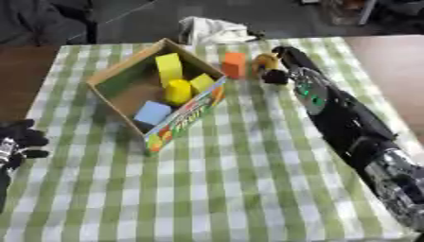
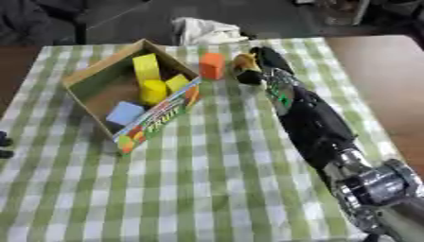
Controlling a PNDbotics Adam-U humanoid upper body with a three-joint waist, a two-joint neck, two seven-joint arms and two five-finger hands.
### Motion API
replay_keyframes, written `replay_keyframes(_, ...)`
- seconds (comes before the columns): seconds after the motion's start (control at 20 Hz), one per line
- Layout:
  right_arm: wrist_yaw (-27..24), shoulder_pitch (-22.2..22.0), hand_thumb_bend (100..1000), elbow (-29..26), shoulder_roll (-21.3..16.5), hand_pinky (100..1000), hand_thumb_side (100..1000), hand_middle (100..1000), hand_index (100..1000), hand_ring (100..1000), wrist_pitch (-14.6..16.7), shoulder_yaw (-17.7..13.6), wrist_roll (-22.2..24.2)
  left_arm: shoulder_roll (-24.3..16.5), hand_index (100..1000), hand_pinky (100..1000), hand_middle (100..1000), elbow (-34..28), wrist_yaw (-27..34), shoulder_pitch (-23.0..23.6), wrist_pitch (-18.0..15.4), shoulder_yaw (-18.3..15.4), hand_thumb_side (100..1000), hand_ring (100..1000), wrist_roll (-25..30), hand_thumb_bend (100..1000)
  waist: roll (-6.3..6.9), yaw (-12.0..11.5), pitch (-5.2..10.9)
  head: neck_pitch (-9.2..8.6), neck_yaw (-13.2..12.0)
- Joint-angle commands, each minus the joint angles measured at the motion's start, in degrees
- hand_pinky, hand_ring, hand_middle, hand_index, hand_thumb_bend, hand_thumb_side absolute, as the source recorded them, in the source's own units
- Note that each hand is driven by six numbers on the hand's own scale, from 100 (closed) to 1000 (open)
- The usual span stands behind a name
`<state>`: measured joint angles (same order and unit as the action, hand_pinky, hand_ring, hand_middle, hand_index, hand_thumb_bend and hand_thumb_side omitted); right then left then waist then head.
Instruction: Pick up objects on the table and place them in the box.
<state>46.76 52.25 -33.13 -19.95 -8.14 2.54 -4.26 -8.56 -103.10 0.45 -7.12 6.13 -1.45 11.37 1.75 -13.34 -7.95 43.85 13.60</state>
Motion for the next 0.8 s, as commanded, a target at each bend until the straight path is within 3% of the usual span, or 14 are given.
replay_keyframes(0.05,0.9,1.3,209,0.3,-1.1,836,495,830,923,921,-0.4,-0.1,-0.6,-1.0,778,643,608,-1.1,0.1,-0.7,-0.4,-0.1,695,676,0.0,153,0.07,-0.1,0.53,0.26,0.4)
replay_keyframes(0.1,1.1,1.3,209,0.4,-1.0,836,495,830,923,921,-0.4,-0.2,-0.7,-1.0,778,643,608,-1.0,0.1,-0.7,-0.4,-0.1,695,676,0.0,153,0.08,-0.1,0.52,0.26,0.4)
replay_keyframes(0.15,1.3,1.2,203,0.3,-1.0,816,265,678,773,878,-0.3,0.0,-0.8,-1.0,778,643,607,-1.1,0.1,-0.7,-0.4,-0.1,696,675,0.0,153,0.08,-0.1,0.37,0.26,0.5)
replay_keyframes(0.25,2.6,1.1,191,-0.1,-0.9,797,152,551,655,841,-0.4,0.1,-2.0,-0.9,778,643,607,-1.1,0.0,-0.7,-0.4,0.0,697,675,0.1,153,0.05,-0.1,0.17,0.26,0.5)
replay_keyframes(0.3,3.3,1.0,148,-0.5,-0.9,791,138,522,618,829,-0.7,0.1,-2.9,-0.9,778,643,607,-1.0,0.0,-0.7,-0.4,0.0,697,675,0.1,153,0.02,-0.1,0.12,0.26,0.6)
replay_keyframes(0.35,3.8,1.0,180,-0.9,-0.9,777,100,461,546,805,-1.0,0.0,-3.9,-0.9,778,643,607,-1.0,-0.1,-0.7,-0.3,0.0,697,675,0.1,153,-0.01,-0.1,0.08,0.26,0.6)
replay_keyframes(0.55,5.4,0.9,152,-3.1,-0.9,739,100,310,381,744,-2.8,-0.4,-8.2,-0.9,778,643,607,-1.0,-0.1,-0.8,-0.3,0.0,698,675,0.1,153,-0.23,-0.2,0.00,0.26,0.8)
replay_keyframes(0.8,4.7,0.9,110,-6.3,-0.8,718,100,256,323,712,-3.3,0.1,-13.8,-0.9,778,643,607,-1.1,-0.1,-0.8,-0.2,-0.2,698,674,0.0,154,-0.58,0.1,0.00,0.26,0.8)
